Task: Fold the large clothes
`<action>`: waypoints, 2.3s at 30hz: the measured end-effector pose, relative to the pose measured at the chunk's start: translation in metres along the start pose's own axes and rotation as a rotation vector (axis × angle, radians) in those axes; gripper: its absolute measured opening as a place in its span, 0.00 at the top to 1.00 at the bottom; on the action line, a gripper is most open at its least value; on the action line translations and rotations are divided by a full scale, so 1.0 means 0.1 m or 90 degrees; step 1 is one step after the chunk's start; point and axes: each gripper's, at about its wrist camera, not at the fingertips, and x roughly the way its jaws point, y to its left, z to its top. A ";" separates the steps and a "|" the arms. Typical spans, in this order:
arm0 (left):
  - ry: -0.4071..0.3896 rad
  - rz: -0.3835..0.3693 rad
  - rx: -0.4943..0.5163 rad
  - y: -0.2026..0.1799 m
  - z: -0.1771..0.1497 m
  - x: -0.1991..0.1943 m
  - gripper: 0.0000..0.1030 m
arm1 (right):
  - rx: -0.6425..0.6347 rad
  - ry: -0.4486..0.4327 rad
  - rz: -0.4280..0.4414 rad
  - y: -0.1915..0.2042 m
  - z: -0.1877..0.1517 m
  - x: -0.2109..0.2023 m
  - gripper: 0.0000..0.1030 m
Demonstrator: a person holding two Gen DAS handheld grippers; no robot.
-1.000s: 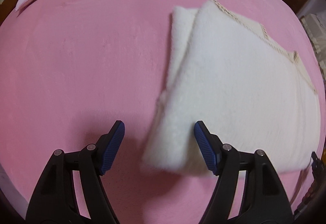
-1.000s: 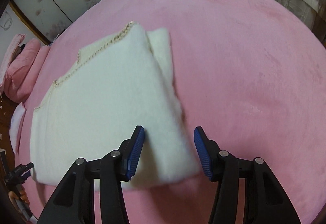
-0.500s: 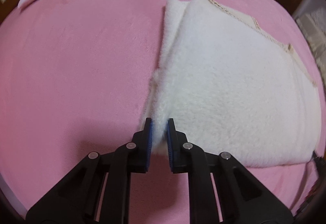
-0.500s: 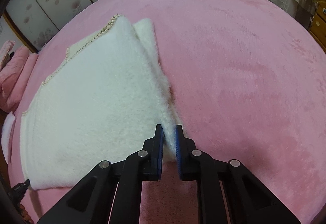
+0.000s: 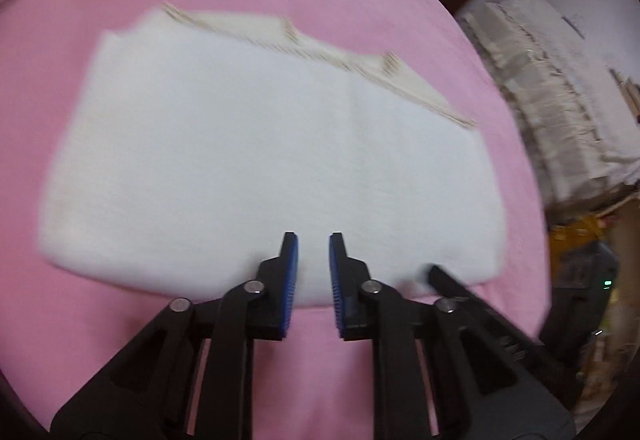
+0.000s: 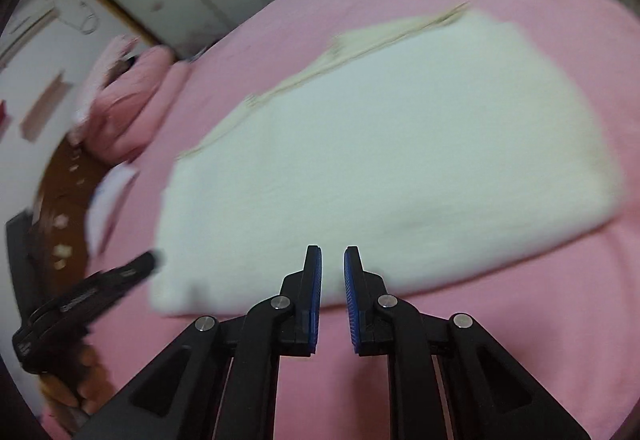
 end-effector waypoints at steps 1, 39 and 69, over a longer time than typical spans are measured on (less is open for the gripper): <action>0.033 -0.026 -0.017 -0.02 -0.02 0.13 0.90 | -0.009 0.018 0.012 0.04 0.04 0.12 0.94; 0.080 0.074 -0.042 -0.45 -0.14 1.09 0.99 | 0.113 0.082 0.101 -1.15 0.13 0.16 1.00; -0.117 0.113 0.044 -0.36 2.04 2.53 0.99 | 0.027 -0.042 0.022 -1.85 2.94 1.32 1.00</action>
